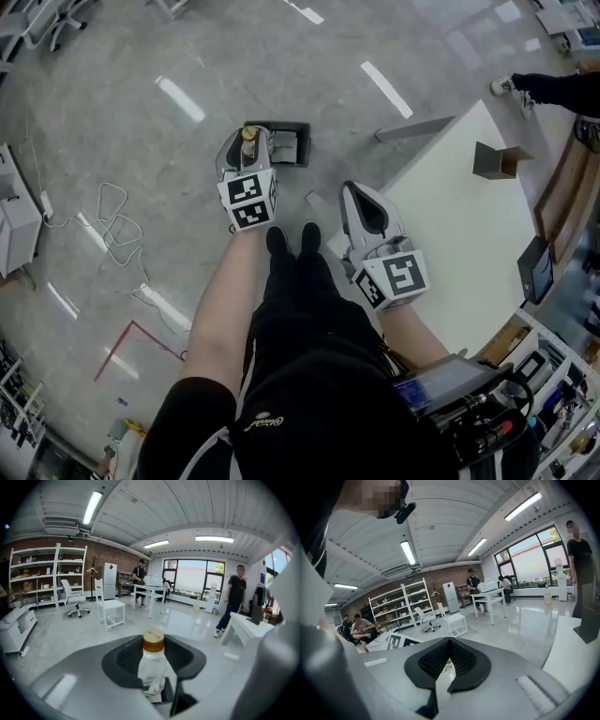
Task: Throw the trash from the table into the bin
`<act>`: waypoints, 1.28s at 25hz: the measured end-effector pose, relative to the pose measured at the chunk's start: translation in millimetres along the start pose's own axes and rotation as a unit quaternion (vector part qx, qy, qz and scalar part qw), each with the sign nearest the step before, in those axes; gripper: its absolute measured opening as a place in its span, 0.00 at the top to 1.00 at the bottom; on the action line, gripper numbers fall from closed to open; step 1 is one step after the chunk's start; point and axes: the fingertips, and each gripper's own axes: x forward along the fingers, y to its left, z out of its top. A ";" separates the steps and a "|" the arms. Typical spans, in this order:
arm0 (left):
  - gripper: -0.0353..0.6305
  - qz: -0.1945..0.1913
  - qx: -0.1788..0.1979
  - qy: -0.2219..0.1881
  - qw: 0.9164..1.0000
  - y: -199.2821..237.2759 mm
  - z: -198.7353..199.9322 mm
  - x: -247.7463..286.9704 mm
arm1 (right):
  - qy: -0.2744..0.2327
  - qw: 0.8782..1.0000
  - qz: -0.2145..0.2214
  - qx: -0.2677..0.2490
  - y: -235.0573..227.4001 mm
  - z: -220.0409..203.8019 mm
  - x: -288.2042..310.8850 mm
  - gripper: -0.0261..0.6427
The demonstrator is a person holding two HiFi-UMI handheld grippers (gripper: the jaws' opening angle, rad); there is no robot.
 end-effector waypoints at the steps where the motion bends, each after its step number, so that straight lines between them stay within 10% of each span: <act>1: 0.74 0.004 0.000 0.008 1.000 1.2 -7.6 12.2 | 0.002 1.000 -0.005 0.003 -3.3 -0.8 0.5 0.96; 32: 0.65 -0.026 0.008 -0.005 1.000 -16.7 -13.6 52.9 | 0.003 1.000 -0.012 0.007 -17.8 -10.0 51.3 0.96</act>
